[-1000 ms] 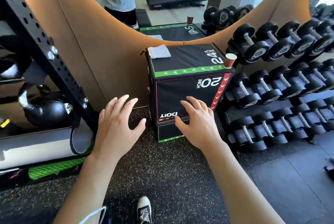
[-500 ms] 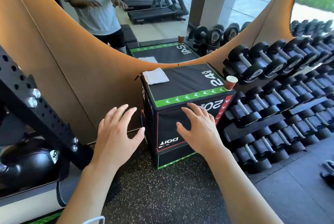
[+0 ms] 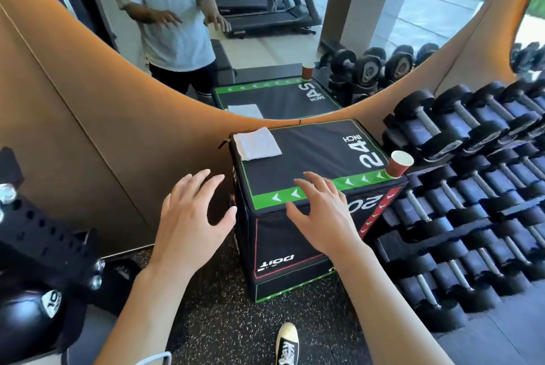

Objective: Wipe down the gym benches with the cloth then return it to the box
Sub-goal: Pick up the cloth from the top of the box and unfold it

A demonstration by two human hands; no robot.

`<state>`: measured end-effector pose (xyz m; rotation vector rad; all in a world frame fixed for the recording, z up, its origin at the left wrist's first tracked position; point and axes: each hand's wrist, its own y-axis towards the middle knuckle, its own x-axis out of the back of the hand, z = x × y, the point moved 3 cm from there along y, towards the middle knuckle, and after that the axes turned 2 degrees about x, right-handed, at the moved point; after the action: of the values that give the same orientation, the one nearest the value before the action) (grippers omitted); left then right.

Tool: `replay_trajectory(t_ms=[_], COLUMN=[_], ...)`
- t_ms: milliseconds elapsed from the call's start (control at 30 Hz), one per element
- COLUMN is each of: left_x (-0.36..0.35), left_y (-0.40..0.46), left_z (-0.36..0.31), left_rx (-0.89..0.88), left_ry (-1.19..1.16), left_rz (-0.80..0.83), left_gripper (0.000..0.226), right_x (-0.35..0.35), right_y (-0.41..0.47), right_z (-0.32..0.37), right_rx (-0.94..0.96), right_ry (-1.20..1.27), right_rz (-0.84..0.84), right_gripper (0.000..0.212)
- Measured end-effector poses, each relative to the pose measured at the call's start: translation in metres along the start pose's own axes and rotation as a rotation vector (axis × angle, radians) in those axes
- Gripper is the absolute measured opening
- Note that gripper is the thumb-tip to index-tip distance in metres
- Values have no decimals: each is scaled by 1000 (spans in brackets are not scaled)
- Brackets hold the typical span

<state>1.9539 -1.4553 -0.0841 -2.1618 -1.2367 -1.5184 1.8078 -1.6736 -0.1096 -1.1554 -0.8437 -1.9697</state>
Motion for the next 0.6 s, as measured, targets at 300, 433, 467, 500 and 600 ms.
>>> replay_trajectory(t_ms=[300, 433, 467, 500, 600], left_x=[-42, -64, -69, -74, -86], left_y=[113, 148, 153, 158, 174], left_z=[-18, -21, -20, -18, -13], left_rx=[89, 109, 111, 112, 112], left_ry=[29, 54, 62, 67, 72], left_rz=[-24, -22, -13, -5, -6], left_gripper=[61, 62, 61, 61, 59], right_x=[-9, -20, -23, -27, -41], right_y=[133, 180, 188, 195, 214], right_z=[-61, -82, -86, -89, -97], right_rx=[56, 80, 85, 89, 95], right_ry=[43, 56, 58, 64, 83], right_rz=[64, 86, 96, 105, 133], right_gripper=[61, 61, 61, 61, 62])
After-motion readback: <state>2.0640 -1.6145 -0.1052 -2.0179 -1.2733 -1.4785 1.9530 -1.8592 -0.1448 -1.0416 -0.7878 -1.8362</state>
